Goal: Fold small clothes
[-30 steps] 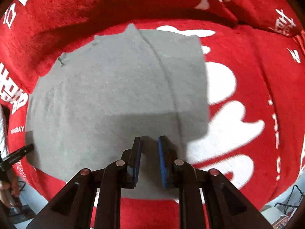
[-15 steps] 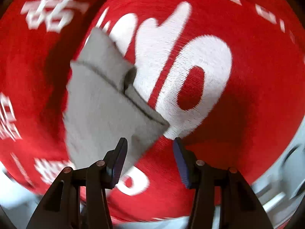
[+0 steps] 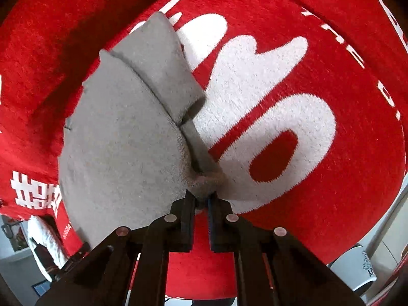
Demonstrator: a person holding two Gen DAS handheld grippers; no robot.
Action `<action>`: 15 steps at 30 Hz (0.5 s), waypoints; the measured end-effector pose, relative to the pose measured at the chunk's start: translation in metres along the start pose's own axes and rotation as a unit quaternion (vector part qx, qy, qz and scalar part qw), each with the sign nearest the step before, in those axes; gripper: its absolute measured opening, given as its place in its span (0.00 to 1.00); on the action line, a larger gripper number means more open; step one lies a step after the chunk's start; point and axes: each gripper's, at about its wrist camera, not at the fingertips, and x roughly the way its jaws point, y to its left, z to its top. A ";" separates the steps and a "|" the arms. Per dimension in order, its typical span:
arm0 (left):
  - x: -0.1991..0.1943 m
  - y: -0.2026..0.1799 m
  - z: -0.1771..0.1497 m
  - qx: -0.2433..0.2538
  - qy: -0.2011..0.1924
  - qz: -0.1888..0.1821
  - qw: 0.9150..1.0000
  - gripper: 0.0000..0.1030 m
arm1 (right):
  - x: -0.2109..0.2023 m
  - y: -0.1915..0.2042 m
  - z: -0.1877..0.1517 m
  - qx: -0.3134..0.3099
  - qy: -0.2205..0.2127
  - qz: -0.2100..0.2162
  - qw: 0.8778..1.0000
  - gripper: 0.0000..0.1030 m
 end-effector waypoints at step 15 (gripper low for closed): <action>-0.024 0.008 0.002 0.020 0.015 0.009 1.000 0.09 | -0.012 0.054 -0.048 -0.085 0.029 -0.027 0.996 0.10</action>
